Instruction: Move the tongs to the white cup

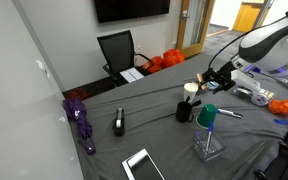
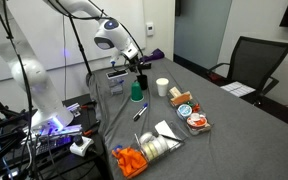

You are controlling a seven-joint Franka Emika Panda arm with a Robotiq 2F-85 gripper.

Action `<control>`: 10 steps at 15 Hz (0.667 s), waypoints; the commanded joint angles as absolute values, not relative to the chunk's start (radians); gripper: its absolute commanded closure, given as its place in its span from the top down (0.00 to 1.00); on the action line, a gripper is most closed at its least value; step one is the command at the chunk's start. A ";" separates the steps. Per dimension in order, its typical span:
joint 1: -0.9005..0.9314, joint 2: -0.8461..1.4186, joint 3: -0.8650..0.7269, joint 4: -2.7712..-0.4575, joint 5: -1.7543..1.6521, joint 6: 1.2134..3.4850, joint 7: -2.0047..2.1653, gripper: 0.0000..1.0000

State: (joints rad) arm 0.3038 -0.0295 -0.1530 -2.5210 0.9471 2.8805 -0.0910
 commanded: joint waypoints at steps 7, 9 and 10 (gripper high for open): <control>0.306 0.093 -0.148 -2.493 0.979 2.907 -0.132 1.00; 0.305 0.120 -0.145 -2.486 0.983 2.912 -0.143 1.00; 0.305 0.132 -0.143 -2.481 0.987 2.913 -0.149 1.00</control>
State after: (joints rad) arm 0.3038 0.0759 -0.1528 -2.5106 0.9488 2.8838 -0.1038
